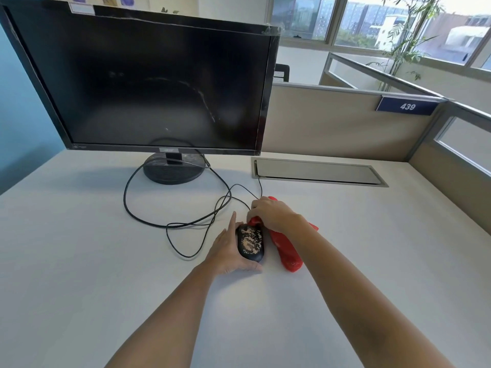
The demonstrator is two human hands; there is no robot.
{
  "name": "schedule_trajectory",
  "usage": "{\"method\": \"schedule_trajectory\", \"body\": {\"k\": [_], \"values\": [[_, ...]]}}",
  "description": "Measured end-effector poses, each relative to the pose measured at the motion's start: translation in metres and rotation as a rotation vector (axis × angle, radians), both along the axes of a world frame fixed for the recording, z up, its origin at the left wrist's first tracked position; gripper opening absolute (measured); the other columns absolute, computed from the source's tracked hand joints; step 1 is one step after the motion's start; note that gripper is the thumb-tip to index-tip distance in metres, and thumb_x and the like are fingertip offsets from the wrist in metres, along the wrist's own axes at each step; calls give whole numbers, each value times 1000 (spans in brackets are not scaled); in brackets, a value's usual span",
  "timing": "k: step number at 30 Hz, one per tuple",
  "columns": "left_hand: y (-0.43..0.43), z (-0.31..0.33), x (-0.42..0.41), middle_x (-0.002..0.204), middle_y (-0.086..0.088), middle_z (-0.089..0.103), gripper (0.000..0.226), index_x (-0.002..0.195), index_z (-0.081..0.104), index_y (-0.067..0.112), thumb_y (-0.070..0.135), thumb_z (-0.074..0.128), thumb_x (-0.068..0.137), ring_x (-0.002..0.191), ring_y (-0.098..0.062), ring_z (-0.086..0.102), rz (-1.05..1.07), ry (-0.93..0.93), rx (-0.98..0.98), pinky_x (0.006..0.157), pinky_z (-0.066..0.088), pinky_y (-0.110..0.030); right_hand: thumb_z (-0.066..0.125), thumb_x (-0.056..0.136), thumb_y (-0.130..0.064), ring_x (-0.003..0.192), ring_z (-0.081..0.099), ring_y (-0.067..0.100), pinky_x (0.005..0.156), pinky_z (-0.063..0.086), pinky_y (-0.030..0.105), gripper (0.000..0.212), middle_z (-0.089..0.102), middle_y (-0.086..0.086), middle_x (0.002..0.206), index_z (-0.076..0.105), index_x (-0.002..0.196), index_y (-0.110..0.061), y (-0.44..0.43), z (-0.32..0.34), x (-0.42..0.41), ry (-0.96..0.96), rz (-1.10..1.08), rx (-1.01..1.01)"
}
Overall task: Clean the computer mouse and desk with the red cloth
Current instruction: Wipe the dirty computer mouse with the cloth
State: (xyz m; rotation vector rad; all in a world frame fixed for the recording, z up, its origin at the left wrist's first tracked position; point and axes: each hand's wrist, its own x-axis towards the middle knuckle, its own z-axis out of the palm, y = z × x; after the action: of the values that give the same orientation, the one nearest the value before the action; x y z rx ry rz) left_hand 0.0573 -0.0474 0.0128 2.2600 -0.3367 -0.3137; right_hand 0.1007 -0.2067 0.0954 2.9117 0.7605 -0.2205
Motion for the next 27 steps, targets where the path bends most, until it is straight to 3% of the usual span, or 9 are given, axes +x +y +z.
{"method": "schedule_trajectory", "body": {"k": [3,8,17,21,27], "values": [[0,1,-1,148,14,30,154,145,-16,29,59,86,34,136,-15,27,-4,-5,-3,113,24,-36,41,94,-5,118,47,25,87,43,35,38,57,4,122,64,115,-27,-10,1,3,6,-42,29],[0,2,0,149,12,29,154,146,-16,27,58,86,35,137,-16,27,-5,-5,-2,114,24,-39,43,93,-7,119,50,28,96,45,41,36,59,8,124,61,121,-20,-11,-11,-1,-11,-229,291],[0,1,0,146,15,31,154,147,-10,30,62,85,30,135,-17,28,2,17,-21,110,24,-33,51,88,-5,114,53,25,99,43,39,37,64,4,120,66,116,-24,-31,-4,-9,205,-170,271],[0,-1,1,149,11,29,153,147,-3,32,68,81,25,141,-22,22,18,24,0,114,24,-46,46,88,-2,115,52,28,99,42,40,40,63,7,120,66,116,-22,-29,-5,-11,76,-229,360],[0,-3,2,151,9,28,146,147,9,31,72,78,25,141,-21,21,18,1,30,113,25,-45,40,89,-2,117,50,28,100,42,42,42,61,8,121,65,117,-23,-16,-15,-16,95,-249,338]]}}
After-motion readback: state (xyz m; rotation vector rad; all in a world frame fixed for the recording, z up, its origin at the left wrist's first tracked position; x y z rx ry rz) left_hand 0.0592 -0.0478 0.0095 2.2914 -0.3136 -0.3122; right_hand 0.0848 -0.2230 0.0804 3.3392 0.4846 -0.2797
